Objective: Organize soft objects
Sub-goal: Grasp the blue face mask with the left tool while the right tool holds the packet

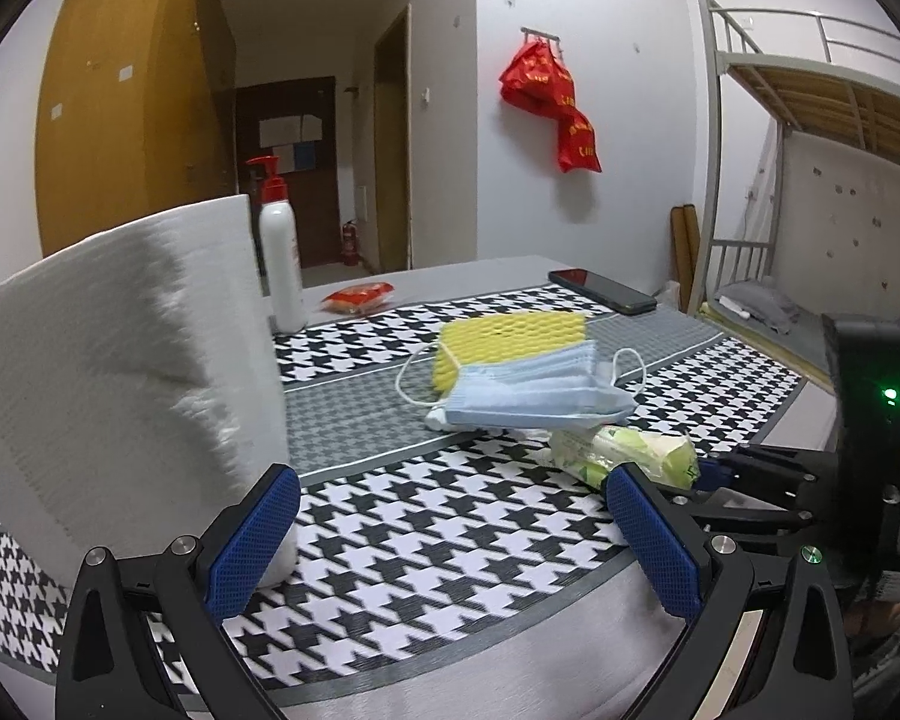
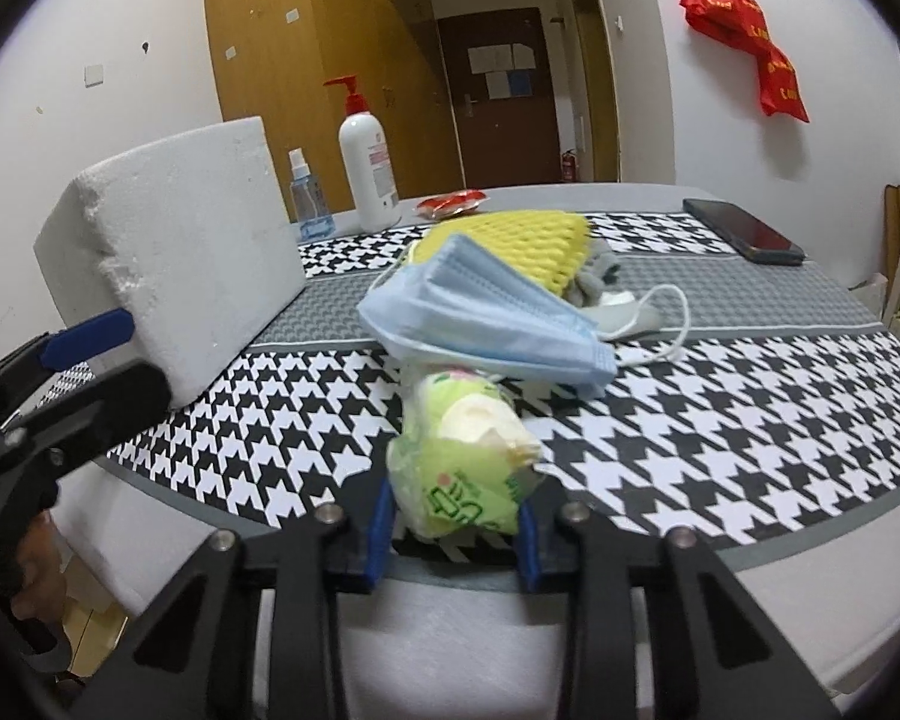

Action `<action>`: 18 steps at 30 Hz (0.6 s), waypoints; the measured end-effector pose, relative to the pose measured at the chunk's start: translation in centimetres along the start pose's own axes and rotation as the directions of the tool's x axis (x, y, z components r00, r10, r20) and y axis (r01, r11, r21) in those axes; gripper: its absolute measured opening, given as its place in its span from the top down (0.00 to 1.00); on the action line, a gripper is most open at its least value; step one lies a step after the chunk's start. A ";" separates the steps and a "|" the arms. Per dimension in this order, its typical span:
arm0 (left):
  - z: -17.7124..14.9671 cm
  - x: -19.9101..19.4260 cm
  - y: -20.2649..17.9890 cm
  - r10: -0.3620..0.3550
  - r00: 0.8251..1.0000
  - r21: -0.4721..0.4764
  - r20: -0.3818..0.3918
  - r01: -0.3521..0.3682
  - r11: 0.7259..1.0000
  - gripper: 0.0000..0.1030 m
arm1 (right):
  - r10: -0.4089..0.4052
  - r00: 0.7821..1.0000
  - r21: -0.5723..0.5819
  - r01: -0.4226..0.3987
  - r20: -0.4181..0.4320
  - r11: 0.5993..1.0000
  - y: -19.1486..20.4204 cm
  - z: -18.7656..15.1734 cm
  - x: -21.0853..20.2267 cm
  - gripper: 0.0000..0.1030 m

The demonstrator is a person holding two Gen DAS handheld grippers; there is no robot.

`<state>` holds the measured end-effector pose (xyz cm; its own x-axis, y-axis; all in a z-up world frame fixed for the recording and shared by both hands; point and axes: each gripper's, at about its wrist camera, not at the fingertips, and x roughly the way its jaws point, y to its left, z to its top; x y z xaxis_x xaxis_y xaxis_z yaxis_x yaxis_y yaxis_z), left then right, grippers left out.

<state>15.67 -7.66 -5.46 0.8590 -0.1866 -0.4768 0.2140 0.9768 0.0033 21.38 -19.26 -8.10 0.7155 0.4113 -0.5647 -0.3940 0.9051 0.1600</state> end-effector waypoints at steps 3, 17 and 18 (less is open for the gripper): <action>0.5 0.8 -0.8 -0.009 1.000 0.016 -0.009 0.009 1.000 0.01 | -0.005 1.000 0.003 0.005 0.007 1.000 -0.5 -0.2 -0.6 0.65; 2.3 5.5 -4.4 -0.044 0.993 0.126 -0.109 0.057 0.990 0.01 | -0.053 0.998 0.042 0.053 0.016 0.998 -3.7 -1.2 -2.6 0.67; 2.2 5.9 -4.6 -0.049 0.991 0.125 -0.124 0.064 0.990 0.01 | -0.053 0.998 0.044 0.052 0.018 0.998 -3.8 -1.3 -2.6 0.67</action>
<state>20.77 -13.53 -6.30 0.7835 -0.2194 -0.5814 0.3248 0.9422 0.0823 20.22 -23.95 -8.30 0.7458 0.3648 -0.5574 -0.3306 0.9291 0.1657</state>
